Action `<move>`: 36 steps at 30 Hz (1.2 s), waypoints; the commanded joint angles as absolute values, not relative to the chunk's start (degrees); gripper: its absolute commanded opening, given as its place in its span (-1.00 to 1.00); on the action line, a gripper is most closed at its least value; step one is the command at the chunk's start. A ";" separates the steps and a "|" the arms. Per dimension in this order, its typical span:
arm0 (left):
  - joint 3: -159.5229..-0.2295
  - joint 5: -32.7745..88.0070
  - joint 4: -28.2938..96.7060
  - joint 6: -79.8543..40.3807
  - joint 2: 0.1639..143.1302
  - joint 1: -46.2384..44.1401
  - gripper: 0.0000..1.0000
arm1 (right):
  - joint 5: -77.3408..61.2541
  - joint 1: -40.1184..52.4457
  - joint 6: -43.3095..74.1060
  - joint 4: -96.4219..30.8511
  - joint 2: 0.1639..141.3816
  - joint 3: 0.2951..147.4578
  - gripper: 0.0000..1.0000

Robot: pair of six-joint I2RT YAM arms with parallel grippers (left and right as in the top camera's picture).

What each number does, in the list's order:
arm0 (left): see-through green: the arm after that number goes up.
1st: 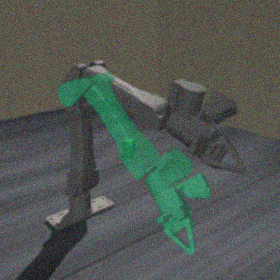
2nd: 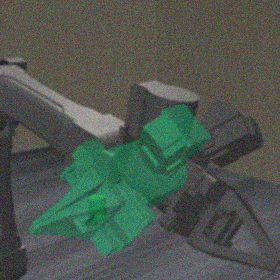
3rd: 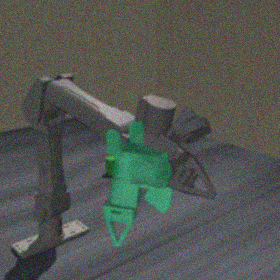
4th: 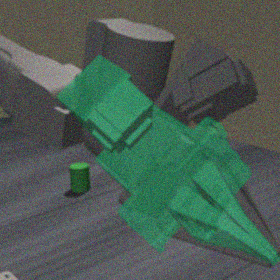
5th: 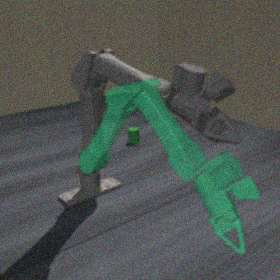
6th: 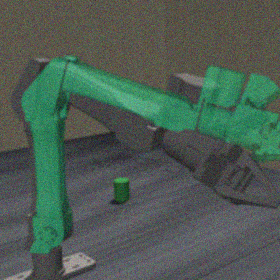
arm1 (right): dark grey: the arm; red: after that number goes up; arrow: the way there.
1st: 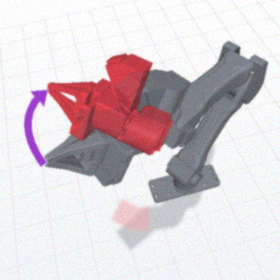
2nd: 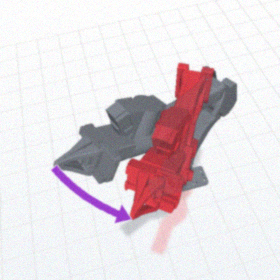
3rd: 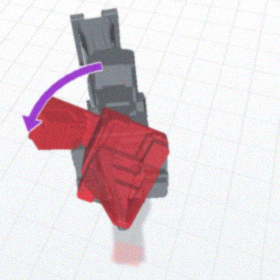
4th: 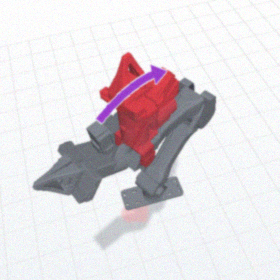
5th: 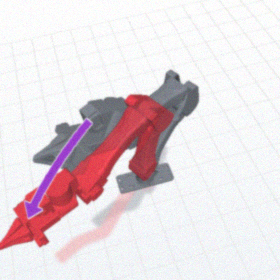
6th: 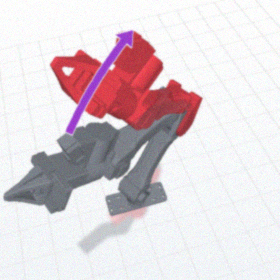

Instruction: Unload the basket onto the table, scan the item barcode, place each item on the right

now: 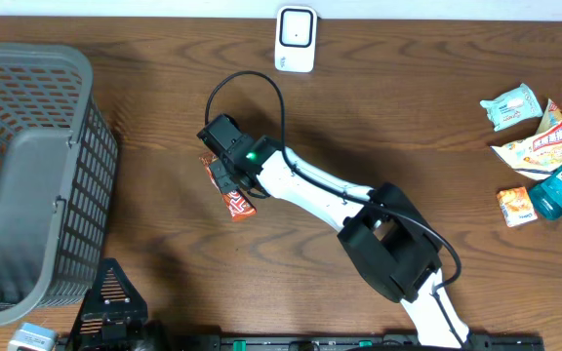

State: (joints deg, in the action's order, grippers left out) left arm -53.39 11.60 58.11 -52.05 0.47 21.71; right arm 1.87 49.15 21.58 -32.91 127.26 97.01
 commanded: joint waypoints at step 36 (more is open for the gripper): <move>-53.76 10.85 58.06 -50.70 0.16 21.96 0.96 | 3.53 51.70 18.33 -34.72 121.30 99.79 -0.97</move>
